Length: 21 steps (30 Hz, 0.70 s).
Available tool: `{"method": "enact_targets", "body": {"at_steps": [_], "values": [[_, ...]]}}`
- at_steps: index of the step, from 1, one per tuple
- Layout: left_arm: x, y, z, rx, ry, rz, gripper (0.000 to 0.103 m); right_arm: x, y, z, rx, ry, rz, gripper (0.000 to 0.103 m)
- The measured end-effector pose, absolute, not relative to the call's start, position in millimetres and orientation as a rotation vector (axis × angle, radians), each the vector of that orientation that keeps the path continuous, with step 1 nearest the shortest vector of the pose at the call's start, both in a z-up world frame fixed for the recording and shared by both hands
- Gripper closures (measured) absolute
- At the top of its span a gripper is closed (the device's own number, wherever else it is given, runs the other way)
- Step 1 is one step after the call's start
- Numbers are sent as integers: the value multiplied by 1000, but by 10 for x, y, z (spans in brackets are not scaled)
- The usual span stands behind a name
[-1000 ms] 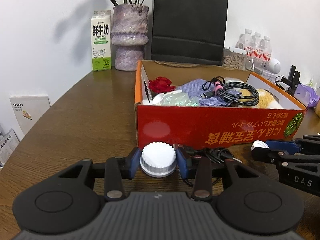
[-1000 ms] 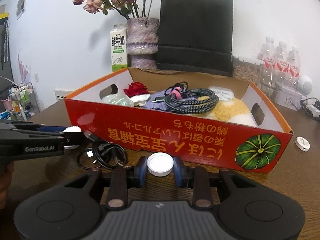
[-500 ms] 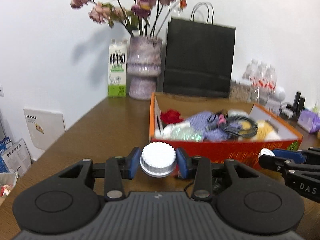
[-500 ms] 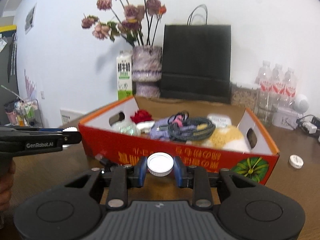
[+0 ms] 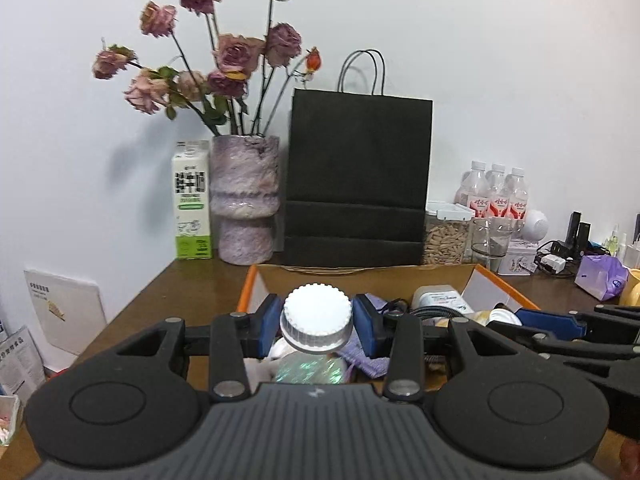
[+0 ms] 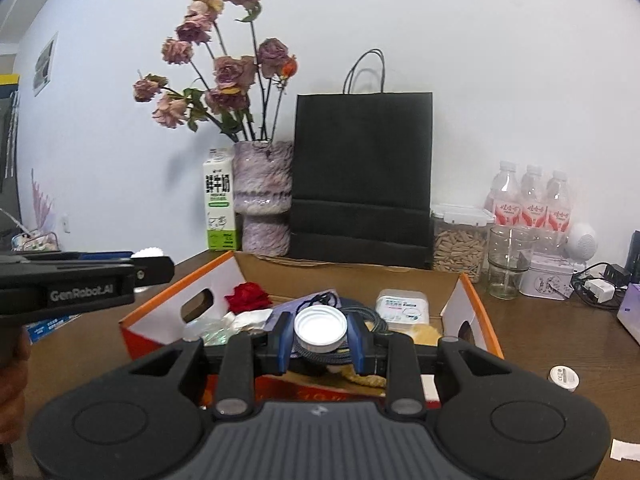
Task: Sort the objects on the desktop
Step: 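Carry both white caps over the box with both grippers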
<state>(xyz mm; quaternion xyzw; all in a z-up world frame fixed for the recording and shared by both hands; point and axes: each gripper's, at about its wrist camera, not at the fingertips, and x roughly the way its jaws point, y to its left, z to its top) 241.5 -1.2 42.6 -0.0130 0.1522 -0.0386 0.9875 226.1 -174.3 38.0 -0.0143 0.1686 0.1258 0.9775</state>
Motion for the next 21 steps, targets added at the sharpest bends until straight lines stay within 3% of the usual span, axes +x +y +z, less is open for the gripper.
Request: {"method": "enact_targets", "body": {"at_steps": [21], "values": [[2799, -155, -29, -3, 400, -86, 62, 2654, -1942, -47, 32, 432, 226, 76]]}}
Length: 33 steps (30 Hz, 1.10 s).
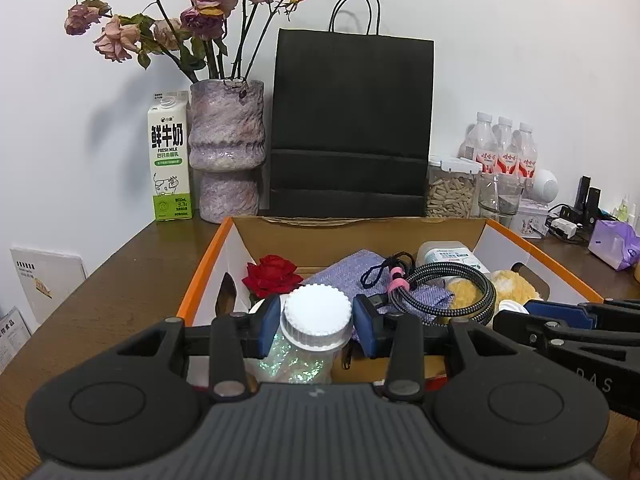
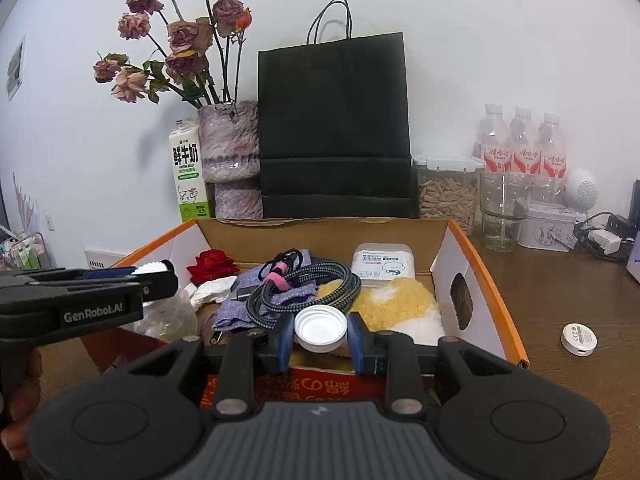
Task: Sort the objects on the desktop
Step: 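Carry both white caps over the box with both grippers, then open both grippers to drop the two caps into the box, then lower the right gripper onto the black charger cable and close it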
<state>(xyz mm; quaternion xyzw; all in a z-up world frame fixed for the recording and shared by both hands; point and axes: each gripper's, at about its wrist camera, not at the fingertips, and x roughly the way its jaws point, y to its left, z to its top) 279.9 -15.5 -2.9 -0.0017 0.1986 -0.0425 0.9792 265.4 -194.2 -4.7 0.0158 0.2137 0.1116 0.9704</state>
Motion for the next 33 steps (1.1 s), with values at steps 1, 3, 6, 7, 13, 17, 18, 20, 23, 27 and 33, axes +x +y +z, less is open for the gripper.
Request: {"method": "enact_targets", "body": {"at_steps": [1, 3, 6, 7, 13, 17, 18, 20, 23, 27, 33], "values": [[2796, -161, -29, 0, 399, -88, 62, 2654, -1941, -44, 31, 431, 225, 76], [2790, -178, -34, 6, 398, -92, 62, 2653, -1942, -45, 30, 431, 226, 76], [2791, -195, -38, 13, 403, -95, 62, 2642, -1941, -41, 32, 426, 227, 75], [2782, -197, -37, 13, 399, -95, 60, 2638, -1943, -37, 35, 423, 228, 75], [2716, -201, -2, 23, 366, -75, 19, 2585, -1943, -30, 34, 404, 223, 38], [2663, -196, 17, 36, 330, -12, 0, 2536, -1940, -8, 27, 376, 200, 9], [2651, -182, 14, 34, 319, -2, 0, 2531, -1945, 0, 26, 372, 192, 1], [2655, -153, 25, 24, 325, -8, 0, 2524, -1947, 10, 24, 370, 189, 0], [2653, -150, 33, 29, 327, -8, 0, 2520, -1928, 14, 15, 372, 193, 0], [2635, -148, 34, 29, 324, -8, 0, 2507, -1915, 13, 7, 373, 194, 0], [2613, -142, 23, 31, 315, -4, 0, 2479, -1899, 16, 4, 369, 194, 0]]}}
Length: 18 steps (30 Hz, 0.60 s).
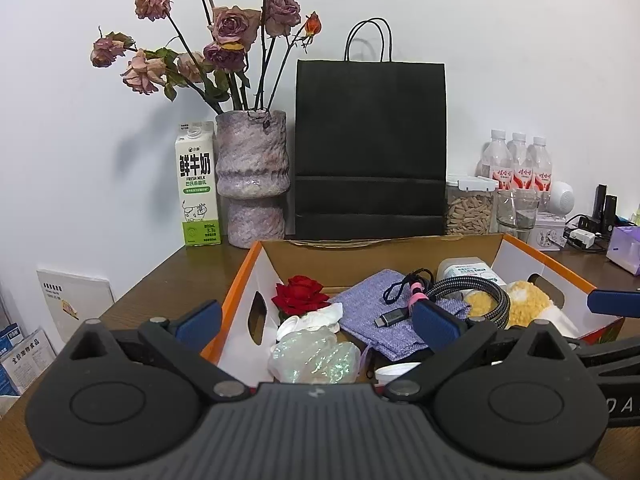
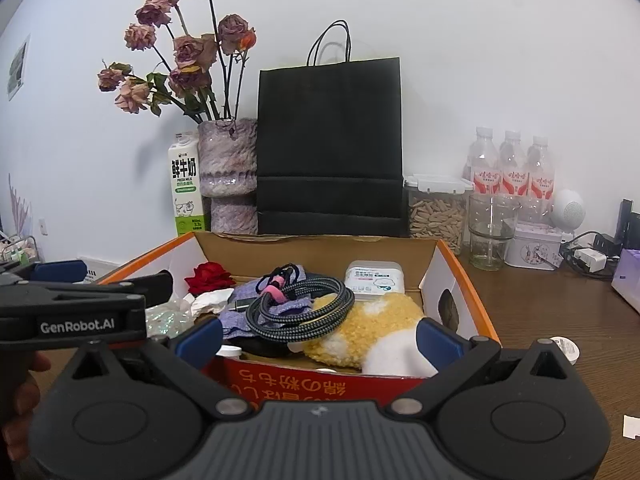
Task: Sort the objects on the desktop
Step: 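Lower the right gripper onto the black charger cable and close it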
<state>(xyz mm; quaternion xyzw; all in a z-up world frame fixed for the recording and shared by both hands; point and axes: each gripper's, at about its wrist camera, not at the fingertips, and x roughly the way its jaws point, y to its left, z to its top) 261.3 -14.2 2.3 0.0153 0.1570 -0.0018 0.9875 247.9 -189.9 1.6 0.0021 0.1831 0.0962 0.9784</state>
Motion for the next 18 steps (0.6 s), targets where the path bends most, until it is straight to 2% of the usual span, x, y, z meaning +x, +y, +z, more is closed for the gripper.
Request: {"method": "enact_targets", "body": {"at_steps": [18], "values": [[2233, 258, -74, -9, 315, 55, 0, 2208, -1793, 2, -31, 342, 221, 0]]}}
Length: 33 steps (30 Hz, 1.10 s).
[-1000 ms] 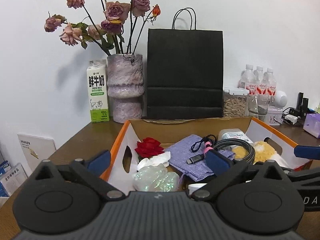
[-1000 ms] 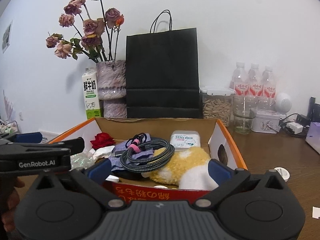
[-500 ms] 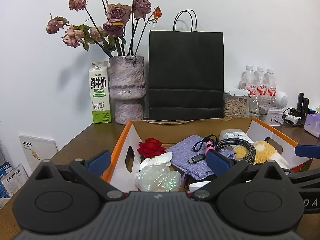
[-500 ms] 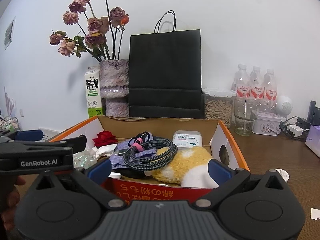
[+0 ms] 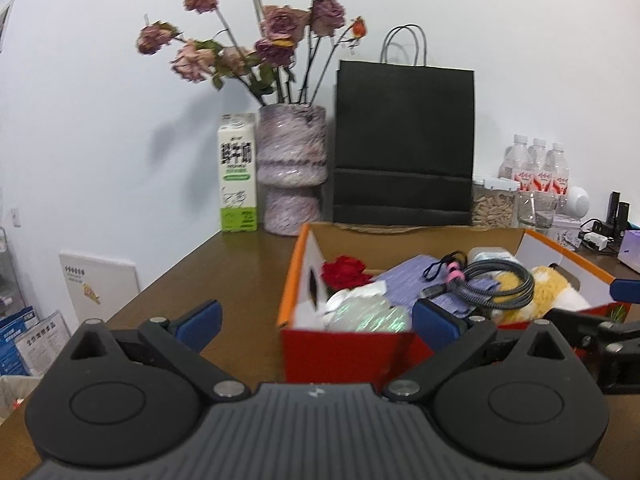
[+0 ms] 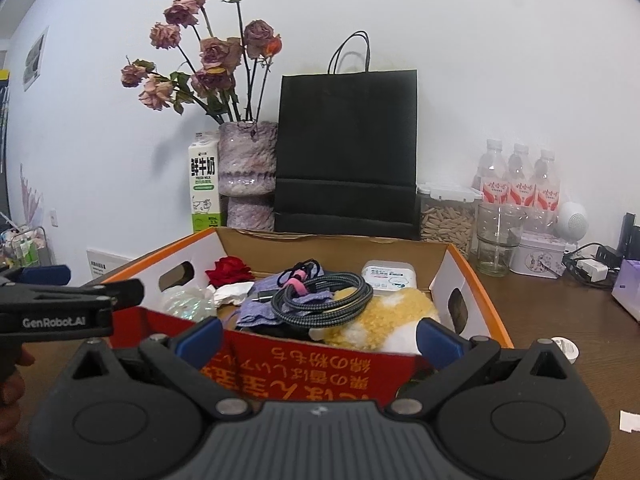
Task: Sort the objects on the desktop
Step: 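Lower the right gripper onto the black charger cable and close it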
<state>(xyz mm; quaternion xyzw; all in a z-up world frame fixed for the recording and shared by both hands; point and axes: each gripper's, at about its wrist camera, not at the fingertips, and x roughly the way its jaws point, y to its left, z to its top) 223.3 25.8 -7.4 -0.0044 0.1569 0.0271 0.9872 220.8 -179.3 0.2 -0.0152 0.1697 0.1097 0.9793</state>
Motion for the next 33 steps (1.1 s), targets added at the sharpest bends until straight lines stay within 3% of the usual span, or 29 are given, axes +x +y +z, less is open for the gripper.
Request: {"method": "enact_targets", "body": {"at_steps": [21, 32, 33], "values": [[2033, 809, -185, -21, 421, 91, 0, 2080, -1208, -210, -66, 505, 360, 0], [2040, 1133, -177, -63, 443, 116, 0, 2348, -905, -297, 1, 621, 351, 16], [2037, 1133, -176, -62, 444, 108, 0, 2377, -913, -309, 27, 641, 354, 21]]}}
